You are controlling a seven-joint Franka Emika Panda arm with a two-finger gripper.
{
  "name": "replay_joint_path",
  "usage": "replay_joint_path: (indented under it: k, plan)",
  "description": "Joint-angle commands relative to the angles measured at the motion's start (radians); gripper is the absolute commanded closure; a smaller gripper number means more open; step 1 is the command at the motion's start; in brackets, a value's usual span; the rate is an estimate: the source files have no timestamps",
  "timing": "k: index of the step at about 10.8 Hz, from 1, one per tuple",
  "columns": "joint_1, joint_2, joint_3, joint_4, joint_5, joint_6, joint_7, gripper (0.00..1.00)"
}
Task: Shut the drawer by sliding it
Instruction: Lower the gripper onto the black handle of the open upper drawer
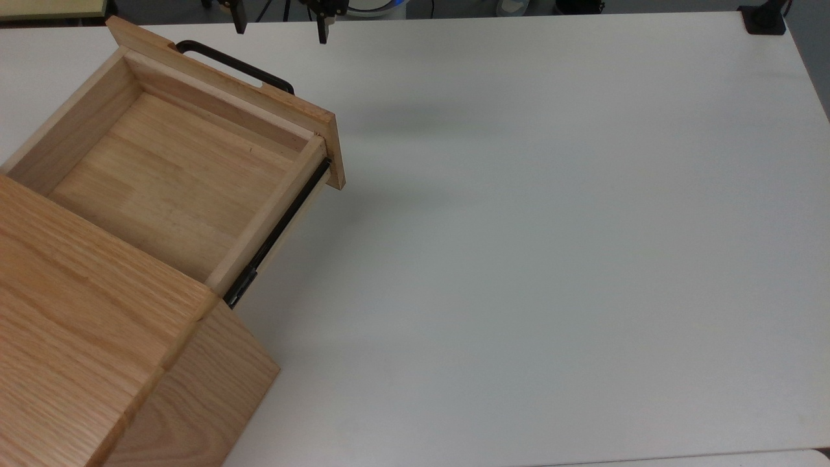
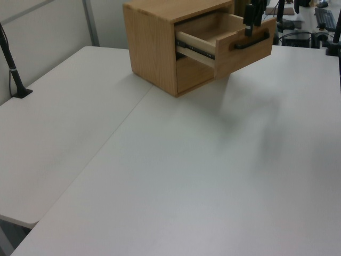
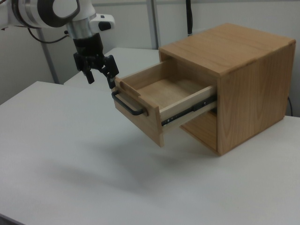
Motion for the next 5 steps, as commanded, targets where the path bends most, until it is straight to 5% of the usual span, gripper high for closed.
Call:
replay_joint_path:
  k: [1,3,4,5]
  plan:
    - [0.006,-0.025,-0.018,-0.016,-0.035,-0.059,-0.152,0.00]
    - [-0.001,-0.025,-0.024,-0.021,-0.041,-0.074,-0.130,0.08]
    - [-0.004,-0.031,-0.036,-0.039,-0.041,-0.079,-0.061,0.26]
    - [-0.006,-0.033,-0.036,-0.067,-0.041,-0.068,0.025,0.57]
